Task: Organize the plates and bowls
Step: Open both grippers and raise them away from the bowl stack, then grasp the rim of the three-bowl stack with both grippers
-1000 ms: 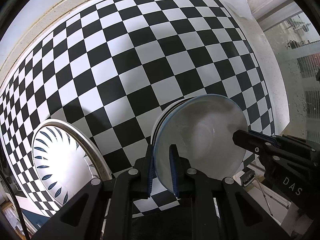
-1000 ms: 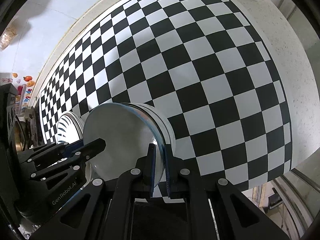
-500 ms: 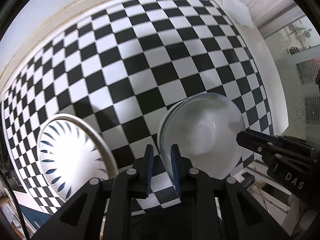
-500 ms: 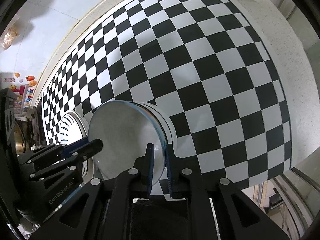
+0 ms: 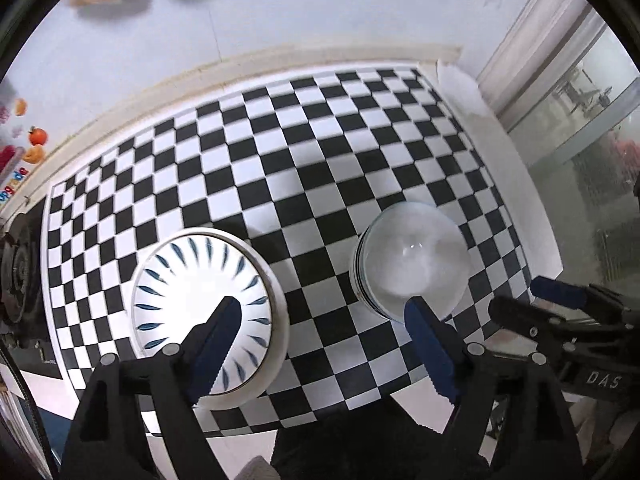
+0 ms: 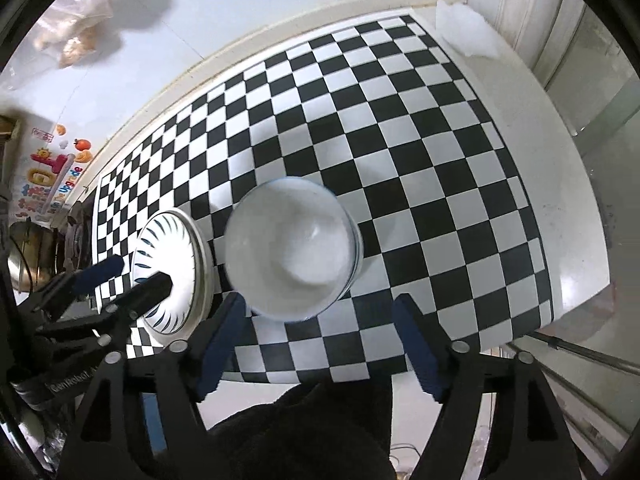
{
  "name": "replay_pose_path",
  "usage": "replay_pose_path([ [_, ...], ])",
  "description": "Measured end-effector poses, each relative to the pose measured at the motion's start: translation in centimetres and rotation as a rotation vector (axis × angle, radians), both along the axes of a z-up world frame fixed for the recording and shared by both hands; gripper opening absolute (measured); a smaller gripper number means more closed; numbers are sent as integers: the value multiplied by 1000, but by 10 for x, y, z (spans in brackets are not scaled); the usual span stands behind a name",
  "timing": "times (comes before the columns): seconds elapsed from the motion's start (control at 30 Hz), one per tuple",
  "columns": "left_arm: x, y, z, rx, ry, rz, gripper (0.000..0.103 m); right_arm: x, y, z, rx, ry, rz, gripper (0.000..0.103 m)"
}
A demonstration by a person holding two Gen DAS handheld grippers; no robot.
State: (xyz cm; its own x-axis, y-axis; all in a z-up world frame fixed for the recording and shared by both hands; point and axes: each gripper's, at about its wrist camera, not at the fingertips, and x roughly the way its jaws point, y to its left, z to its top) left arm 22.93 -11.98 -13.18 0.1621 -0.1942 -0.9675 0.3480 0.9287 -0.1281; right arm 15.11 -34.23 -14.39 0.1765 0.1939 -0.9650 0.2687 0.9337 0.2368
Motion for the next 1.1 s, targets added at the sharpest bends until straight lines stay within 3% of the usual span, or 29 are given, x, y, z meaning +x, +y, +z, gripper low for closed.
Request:
replay_pose_path([
  [0.3, -32, 17, 52, -26, -116, -18, 85, -41, 19, 50, -88, -92, -11, 85],
  [0.73, -67, 27, 86, -57, -169, -33, 85, -86, 40, 115, -140, -207, -1, 87],
  [0.93, -65, 24, 90, -64, -178, -32, 85, -86, 41, 115, -127, -204, 1, 87],
  [1.1, -52, 17, 68, -56, -117, -28, 85, -78, 35, 101, -107, -180, -9, 87],
])
